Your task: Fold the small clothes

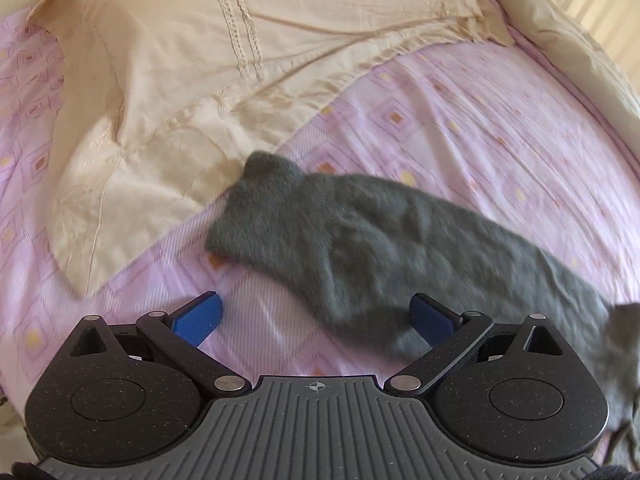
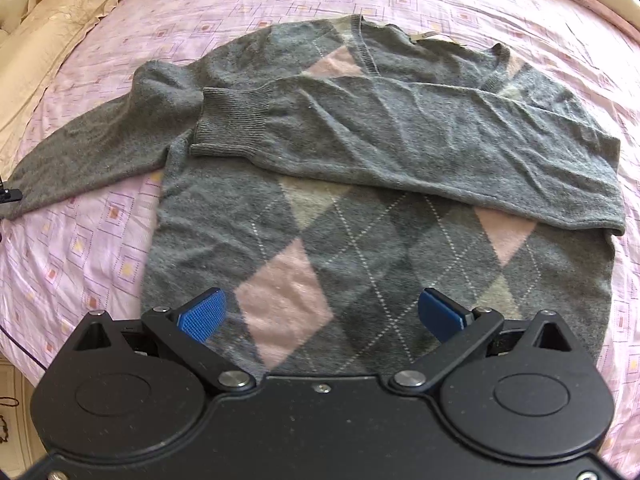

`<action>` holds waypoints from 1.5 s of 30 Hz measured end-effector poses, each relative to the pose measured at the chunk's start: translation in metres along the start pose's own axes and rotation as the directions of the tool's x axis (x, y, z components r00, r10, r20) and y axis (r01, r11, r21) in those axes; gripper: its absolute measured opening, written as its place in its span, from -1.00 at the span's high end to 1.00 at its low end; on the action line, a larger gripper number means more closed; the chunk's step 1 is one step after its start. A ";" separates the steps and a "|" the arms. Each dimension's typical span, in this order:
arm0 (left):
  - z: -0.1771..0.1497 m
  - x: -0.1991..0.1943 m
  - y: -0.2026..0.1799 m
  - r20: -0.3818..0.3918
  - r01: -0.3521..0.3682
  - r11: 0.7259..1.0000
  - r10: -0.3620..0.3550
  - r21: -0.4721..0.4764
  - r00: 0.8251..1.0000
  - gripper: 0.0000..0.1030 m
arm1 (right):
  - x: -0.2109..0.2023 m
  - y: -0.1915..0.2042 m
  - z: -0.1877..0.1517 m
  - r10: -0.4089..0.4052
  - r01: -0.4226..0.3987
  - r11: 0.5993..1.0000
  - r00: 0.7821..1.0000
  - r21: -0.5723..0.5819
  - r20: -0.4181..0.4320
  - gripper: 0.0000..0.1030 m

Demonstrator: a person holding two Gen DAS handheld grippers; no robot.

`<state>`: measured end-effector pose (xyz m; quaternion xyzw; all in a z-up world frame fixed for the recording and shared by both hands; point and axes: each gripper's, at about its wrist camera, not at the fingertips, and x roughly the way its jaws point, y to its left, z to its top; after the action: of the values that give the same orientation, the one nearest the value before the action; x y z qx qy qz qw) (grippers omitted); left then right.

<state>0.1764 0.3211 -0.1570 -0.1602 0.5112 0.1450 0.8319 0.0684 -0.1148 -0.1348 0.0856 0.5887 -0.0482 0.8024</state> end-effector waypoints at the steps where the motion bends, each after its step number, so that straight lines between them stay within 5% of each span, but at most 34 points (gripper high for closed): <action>1: 0.002 0.002 -0.001 0.009 -0.008 1.000 0.008 0.008 1.000 -0.97 | 0.000 0.002 0.001 0.000 0.000 1.000 1.000 -0.001 -0.004 -0.99; 8: 0.003 0.006 -0.007 0.055 -0.012 0.996 0.007 0.088 0.998 -0.90 | 0.001 0.018 0.014 0.007 -0.007 0.999 1.000 -0.048 -0.006 -0.99; 11: 0.002 -0.001 -0.005 0.099 -0.027 0.996 0.018 0.082 0.995 -0.18 | 0.000 0.023 0.019 0.020 -0.020 0.998 1.000 -0.054 0.004 -0.99; 15: 0.007 -0.004 0.002 0.095 0.055 0.998 -0.057 0.024 0.994 0.71 | 0.000 0.024 0.020 0.042 -0.042 0.998 0.999 -0.040 0.006 -0.99; 20: 0.013 -0.020 -0.002 0.118 0.127 0.991 -0.122 -0.033 0.985 0.78 | -0.001 0.017 0.014 0.071 -0.071 0.997 0.997 0.009 0.005 -0.99; 25: 0.016 -0.055 -0.025 0.189 0.244 0.969 -0.235 -0.026 0.953 0.78 | -0.005 0.004 0.004 0.085 -0.086 0.996 0.996 0.027 0.014 -0.99; 30: 0.016 -0.100 -0.063 0.241 0.362 0.932 -0.357 0.024 0.903 0.78 | -0.010 -0.019 -0.007 0.116 -0.118 0.990 0.993 0.072 0.034 -0.99; 36: 0.003 -0.163 -0.132 0.297 0.465 0.872 -0.490 0.153 0.820 0.78 | -0.018 -0.056 -0.020 0.158 -0.165 0.980 0.985 0.115 0.063 -0.99; 45: -0.043 -0.222 -0.276 0.247 0.612 0.709 -0.700 0.351 0.670 0.78 | -0.031 -0.135 -0.042 0.184 -0.205 0.955 0.976 0.214 0.117 -0.99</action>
<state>0.1569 0.0364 0.0570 -0.2037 0.2690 -0.2017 0.9195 -0.0049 -0.2395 -0.1282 0.2311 0.5288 -0.0393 0.8158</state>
